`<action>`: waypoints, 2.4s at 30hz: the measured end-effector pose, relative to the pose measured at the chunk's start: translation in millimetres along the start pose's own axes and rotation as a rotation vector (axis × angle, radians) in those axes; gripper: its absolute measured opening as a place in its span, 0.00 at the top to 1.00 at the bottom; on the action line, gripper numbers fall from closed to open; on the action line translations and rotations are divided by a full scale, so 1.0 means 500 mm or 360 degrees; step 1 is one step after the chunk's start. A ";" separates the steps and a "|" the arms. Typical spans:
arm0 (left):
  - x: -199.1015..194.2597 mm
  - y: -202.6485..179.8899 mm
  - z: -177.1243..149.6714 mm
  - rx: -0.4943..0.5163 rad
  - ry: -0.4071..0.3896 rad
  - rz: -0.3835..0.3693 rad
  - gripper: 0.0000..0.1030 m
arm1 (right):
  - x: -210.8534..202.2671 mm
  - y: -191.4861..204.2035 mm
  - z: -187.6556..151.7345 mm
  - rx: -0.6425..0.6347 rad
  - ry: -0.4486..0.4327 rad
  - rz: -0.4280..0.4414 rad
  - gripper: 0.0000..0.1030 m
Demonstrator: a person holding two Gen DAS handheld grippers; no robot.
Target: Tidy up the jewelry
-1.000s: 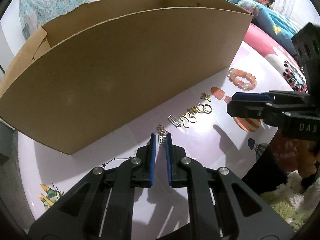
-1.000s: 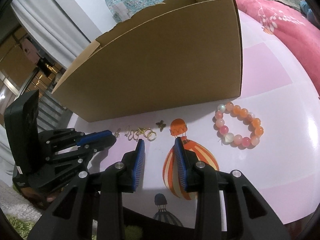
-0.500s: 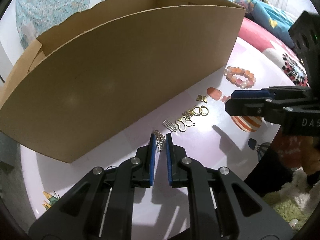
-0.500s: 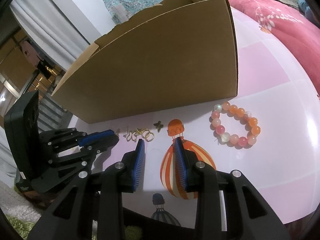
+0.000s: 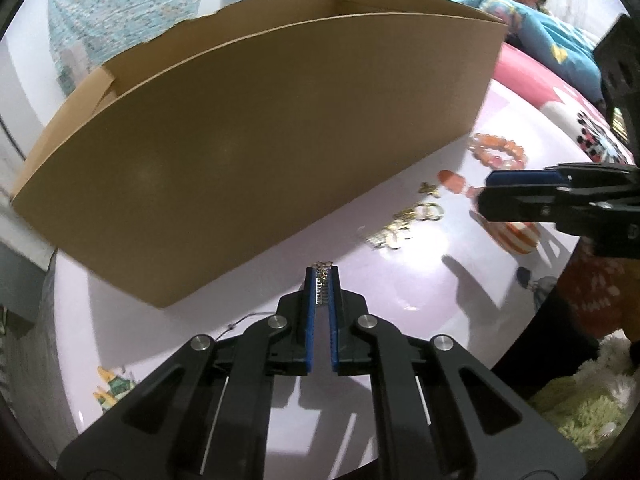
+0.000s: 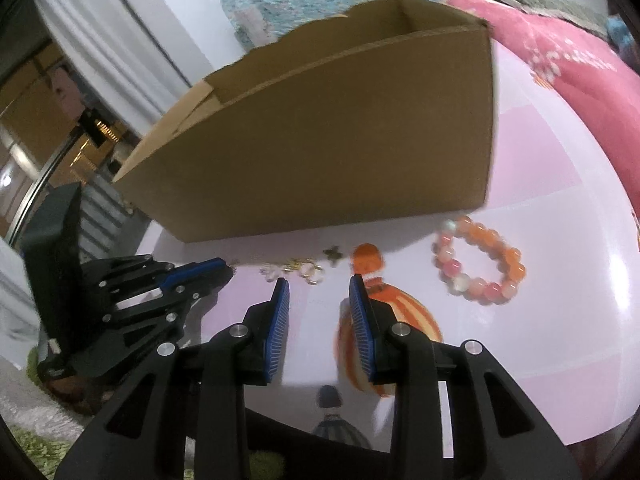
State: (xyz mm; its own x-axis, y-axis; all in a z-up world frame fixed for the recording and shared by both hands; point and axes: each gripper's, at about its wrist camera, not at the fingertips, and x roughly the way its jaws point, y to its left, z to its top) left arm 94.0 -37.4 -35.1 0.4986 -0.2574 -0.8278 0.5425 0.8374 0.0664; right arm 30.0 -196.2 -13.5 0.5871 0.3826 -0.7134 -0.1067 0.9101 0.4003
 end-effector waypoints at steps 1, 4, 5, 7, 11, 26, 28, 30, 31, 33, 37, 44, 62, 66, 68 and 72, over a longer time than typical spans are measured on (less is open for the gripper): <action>-0.003 0.010 -0.005 -0.0022 -0.0002 0.0012 0.95 | 0.002 0.008 0.002 -0.0022 0.0002 0.0012 0.70; -0.007 0.032 -0.014 -0.0074 -0.0010 0.0025 0.95 | 0.019 0.040 0.007 -0.0105 0.0033 0.0066 0.70; -0.008 0.039 -0.017 -0.0091 -0.0014 0.0021 0.95 | 0.028 0.053 0.009 -0.0140 0.0052 0.0083 0.70; -0.010 0.047 -0.021 -0.0112 -0.0021 0.0021 0.95 | 0.048 0.077 0.012 -0.0195 0.0098 0.0115 0.70; -0.011 0.055 -0.026 -0.0125 -0.0036 0.0015 0.95 | 0.075 0.107 0.021 -0.0301 0.0142 0.0110 0.71; -0.011 0.060 -0.035 -0.0141 -0.0068 -0.0018 0.95 | 0.114 0.077 0.057 -0.0223 0.0186 -0.0095 0.72; -0.011 0.060 -0.037 -0.0139 -0.0071 -0.0022 0.95 | 0.113 0.066 0.064 -0.0183 0.0173 -0.0117 0.72; -0.012 0.062 -0.039 -0.0141 -0.0073 -0.0026 0.95 | 0.108 0.067 0.067 -0.0185 0.0156 -0.0109 0.72; -0.011 0.063 -0.039 -0.0143 -0.0073 -0.0027 0.95 | 0.105 0.079 0.068 -0.0216 0.0141 -0.0088 0.72; -0.011 0.065 -0.040 -0.0145 -0.0075 -0.0027 0.95 | 0.100 0.102 0.063 -0.0294 0.0119 -0.0090 0.72; -0.011 0.061 -0.037 -0.0142 -0.0080 -0.0025 0.95 | 0.118 0.143 0.050 -0.0445 0.0109 -0.0161 0.75; -0.011 0.061 -0.038 -0.0145 -0.0090 -0.0033 0.95 | 0.149 0.156 0.047 -0.0483 0.0162 -0.0257 0.83; -0.008 0.062 -0.042 -0.0159 -0.0126 -0.0073 0.95 | 0.137 0.174 0.035 -0.0478 0.0161 -0.0274 0.95; -0.014 0.070 -0.041 -0.0183 -0.0147 -0.0100 1.00 | 0.120 0.166 0.036 -0.0471 0.0138 -0.0276 0.95; -0.018 0.071 -0.039 -0.0199 -0.0160 -0.0115 1.00 | 0.105 0.155 0.033 -0.0457 0.0121 -0.0272 0.95; -0.028 0.073 -0.039 -0.0203 -0.0182 -0.0118 1.00 | 0.090 0.149 0.033 -0.0450 0.0086 -0.0271 0.95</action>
State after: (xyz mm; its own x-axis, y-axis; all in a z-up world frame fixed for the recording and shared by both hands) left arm 93.9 6.3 -32.0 0.5379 -0.3677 -0.7586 0.4943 0.8665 -0.0695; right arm 61.5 -113.8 -6.2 0.5730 0.2223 -0.7888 -0.2338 0.9669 0.1026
